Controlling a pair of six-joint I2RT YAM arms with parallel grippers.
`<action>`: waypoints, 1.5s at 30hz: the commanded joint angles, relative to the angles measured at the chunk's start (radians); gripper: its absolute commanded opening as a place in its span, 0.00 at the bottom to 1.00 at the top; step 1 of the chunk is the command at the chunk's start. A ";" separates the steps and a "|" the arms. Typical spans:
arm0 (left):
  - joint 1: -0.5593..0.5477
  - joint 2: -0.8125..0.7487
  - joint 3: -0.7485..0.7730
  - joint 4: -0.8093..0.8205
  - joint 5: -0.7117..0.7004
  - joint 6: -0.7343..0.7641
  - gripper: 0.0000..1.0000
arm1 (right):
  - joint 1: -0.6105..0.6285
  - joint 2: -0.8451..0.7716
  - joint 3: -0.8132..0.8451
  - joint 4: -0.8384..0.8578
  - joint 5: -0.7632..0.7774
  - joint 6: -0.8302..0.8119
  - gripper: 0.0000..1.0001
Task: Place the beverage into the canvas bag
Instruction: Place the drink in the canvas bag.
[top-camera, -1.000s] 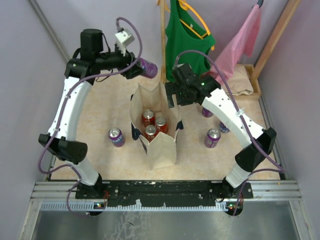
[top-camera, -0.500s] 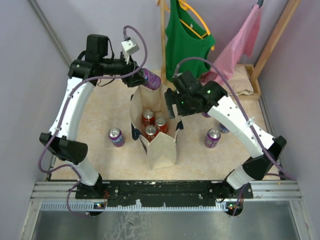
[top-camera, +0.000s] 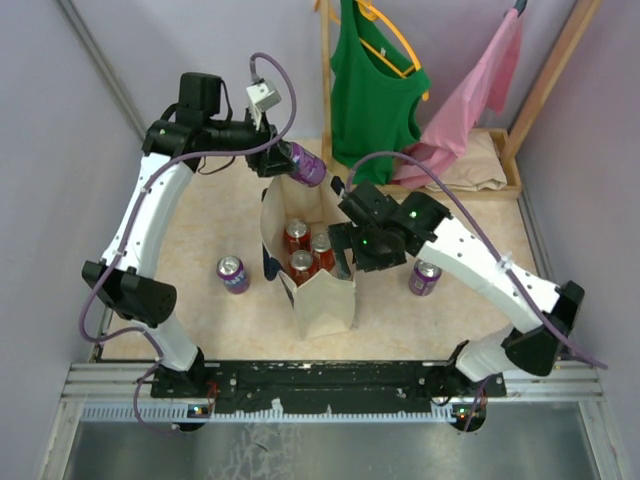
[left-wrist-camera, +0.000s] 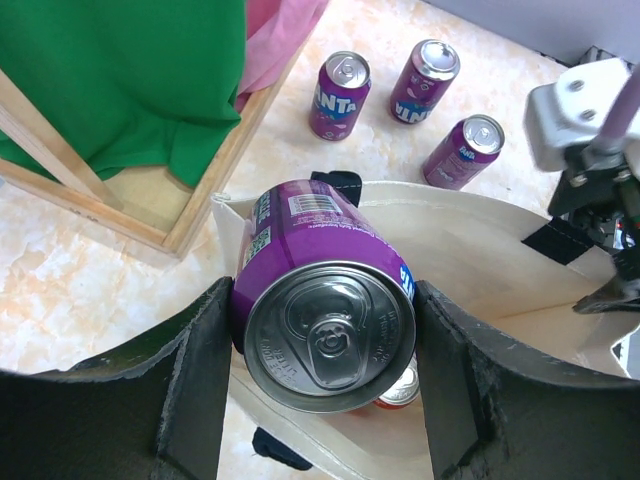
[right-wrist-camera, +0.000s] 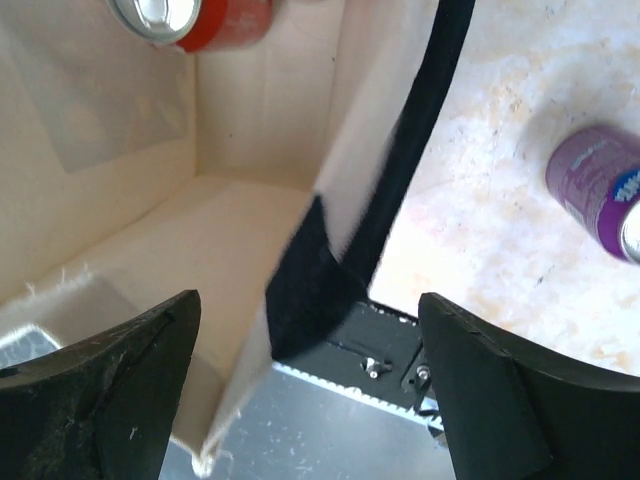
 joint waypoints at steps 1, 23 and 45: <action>-0.013 -0.005 -0.007 0.072 0.052 -0.009 0.00 | 0.003 -0.125 -0.043 -0.047 -0.017 0.052 0.90; -0.050 0.028 0.042 -0.299 0.166 0.272 0.00 | 0.059 -0.135 -0.151 -0.043 -0.004 0.069 0.92; -0.167 0.049 -0.098 -0.391 0.158 0.446 0.00 | 0.058 -0.072 -0.001 -0.032 0.137 0.079 0.99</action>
